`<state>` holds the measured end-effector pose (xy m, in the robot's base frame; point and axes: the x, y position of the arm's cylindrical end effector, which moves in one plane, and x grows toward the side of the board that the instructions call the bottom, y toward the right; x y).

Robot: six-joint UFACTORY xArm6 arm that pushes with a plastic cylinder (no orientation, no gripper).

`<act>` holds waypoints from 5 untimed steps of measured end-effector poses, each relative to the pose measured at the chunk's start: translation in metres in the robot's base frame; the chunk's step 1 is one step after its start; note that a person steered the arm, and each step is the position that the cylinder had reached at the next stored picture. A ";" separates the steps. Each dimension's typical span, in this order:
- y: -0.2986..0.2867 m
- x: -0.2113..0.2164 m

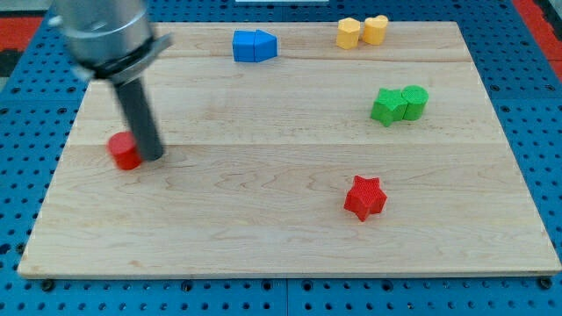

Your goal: Slide the red circle horizontally left to the red star

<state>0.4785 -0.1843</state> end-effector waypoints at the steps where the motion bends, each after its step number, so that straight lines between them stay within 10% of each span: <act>1: 0.054 -0.027; 2: 0.036 -0.071; 5: -0.042 -0.028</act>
<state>0.4504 -0.2259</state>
